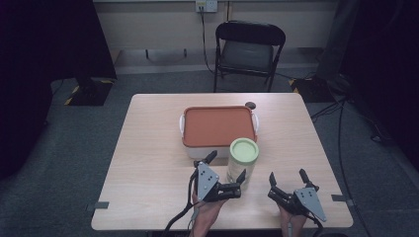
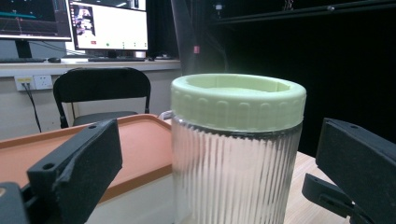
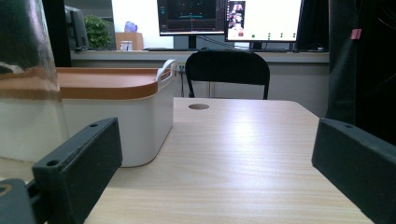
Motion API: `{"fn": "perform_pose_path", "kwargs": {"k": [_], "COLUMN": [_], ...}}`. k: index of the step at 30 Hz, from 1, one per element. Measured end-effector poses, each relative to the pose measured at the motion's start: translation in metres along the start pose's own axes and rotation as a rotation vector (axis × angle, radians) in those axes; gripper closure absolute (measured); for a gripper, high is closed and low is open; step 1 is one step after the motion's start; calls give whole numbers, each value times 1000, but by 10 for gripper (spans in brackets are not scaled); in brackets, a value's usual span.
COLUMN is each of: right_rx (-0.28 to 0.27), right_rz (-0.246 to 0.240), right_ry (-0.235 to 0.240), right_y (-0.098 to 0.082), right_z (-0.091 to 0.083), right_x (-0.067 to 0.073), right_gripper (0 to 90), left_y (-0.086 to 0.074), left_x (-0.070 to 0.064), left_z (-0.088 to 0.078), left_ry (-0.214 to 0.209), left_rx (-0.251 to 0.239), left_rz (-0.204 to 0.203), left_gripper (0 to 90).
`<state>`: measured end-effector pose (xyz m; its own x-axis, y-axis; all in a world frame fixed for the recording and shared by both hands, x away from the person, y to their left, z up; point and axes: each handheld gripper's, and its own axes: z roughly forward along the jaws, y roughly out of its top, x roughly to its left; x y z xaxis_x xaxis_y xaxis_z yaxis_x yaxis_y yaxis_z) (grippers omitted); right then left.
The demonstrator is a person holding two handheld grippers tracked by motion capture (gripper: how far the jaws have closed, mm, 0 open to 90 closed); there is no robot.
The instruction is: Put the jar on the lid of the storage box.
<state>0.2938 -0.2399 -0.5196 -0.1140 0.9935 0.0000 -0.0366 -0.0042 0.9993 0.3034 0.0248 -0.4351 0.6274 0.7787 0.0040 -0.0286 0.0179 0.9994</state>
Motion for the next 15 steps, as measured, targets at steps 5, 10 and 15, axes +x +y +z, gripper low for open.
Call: {"fn": "perform_pose_path", "kwargs": {"k": [5, 10, 15], "right_rx": [0, -1, -2], "right_rz": [0, 0, 0], "right_ry": [-2, -2, 0], "right_y": [0, 0, 0], "right_z": [0, 0, 0], "right_x": [0, 0, 0], "right_gripper": [10, 10, 10], "left_y": [-1, 1, 0], "left_x": [-2, -5, -8], "left_z": [6, 11, 18], "left_ry": [-24, -26, -25], "left_rx": [8, 14, 32], "left_rz": [-22, -14, -17], "left_gripper": [0, 0, 0]}}
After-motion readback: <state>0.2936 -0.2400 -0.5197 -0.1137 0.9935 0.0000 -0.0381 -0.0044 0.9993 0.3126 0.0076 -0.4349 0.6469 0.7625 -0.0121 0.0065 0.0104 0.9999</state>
